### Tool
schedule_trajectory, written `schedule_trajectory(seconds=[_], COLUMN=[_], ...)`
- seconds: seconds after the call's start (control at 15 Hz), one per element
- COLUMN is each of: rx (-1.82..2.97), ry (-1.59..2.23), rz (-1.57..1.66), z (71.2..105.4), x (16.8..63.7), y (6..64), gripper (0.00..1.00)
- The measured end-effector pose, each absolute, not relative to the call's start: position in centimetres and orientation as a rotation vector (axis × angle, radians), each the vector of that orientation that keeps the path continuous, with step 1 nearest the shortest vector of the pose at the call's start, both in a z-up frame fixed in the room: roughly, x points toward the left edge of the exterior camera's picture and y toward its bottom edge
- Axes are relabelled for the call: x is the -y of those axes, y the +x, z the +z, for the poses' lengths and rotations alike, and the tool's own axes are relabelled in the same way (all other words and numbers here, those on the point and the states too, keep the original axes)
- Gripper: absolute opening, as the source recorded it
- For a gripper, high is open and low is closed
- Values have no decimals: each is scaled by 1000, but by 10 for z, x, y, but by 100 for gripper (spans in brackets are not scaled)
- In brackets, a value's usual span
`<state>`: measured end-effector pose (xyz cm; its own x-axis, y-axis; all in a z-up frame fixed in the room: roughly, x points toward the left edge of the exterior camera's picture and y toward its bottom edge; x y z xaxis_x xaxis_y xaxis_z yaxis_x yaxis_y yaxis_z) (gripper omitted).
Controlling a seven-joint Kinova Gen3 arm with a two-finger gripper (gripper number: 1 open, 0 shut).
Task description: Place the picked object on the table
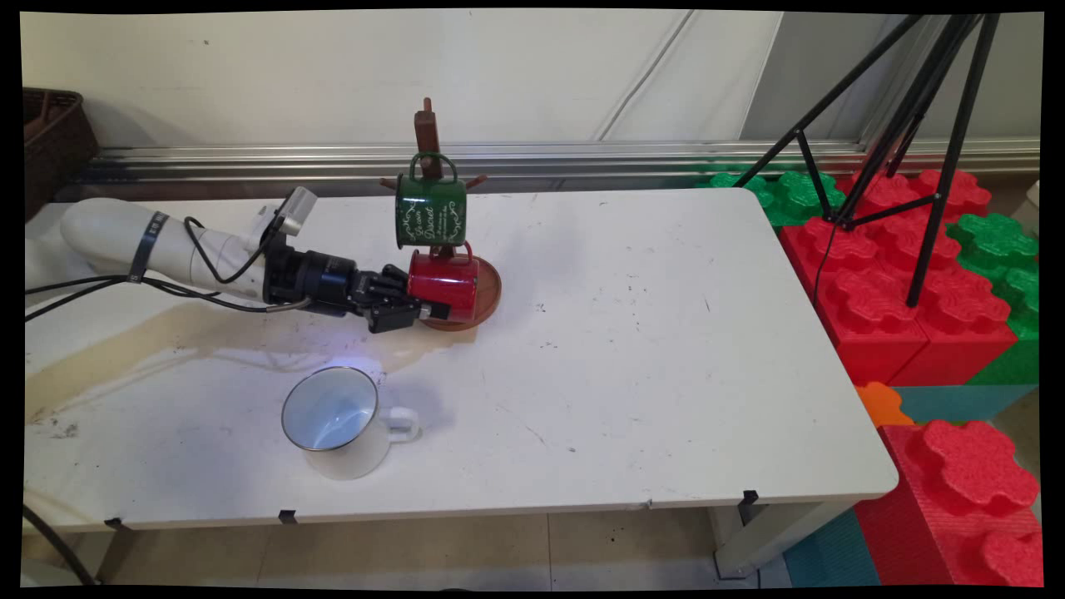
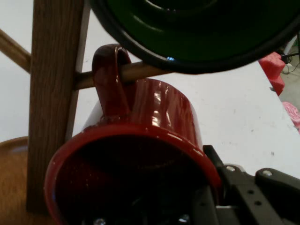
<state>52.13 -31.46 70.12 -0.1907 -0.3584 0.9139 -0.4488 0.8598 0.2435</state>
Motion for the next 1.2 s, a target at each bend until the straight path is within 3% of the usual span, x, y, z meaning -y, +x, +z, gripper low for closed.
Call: schedule_trajectory(seconds=[1.2], rx=[1810], ry=[499], rz=[-5], z=[724], x=[286], y=[521], gripper=[0])
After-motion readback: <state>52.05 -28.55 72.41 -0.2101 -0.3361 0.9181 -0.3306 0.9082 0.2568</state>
